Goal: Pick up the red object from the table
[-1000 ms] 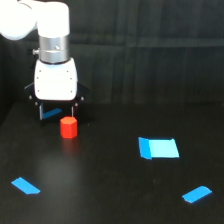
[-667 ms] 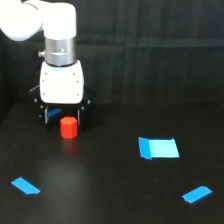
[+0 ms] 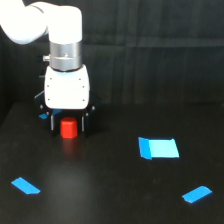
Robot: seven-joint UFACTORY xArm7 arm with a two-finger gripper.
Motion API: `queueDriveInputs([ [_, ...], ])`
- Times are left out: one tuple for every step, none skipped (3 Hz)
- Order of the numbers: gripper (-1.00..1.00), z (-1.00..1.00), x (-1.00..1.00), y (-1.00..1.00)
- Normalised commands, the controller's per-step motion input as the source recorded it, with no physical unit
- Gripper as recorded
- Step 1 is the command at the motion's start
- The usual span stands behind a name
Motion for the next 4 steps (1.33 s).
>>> queueDriveInputs([
  [-0.94, -0.18, 0.02, -0.17],
  [-0.95, -0.14, 0.04, -0.07],
  [-0.94, 0.05, 0.01, -0.2],
  [-1.0, 0.03, 0.05, -0.13],
])
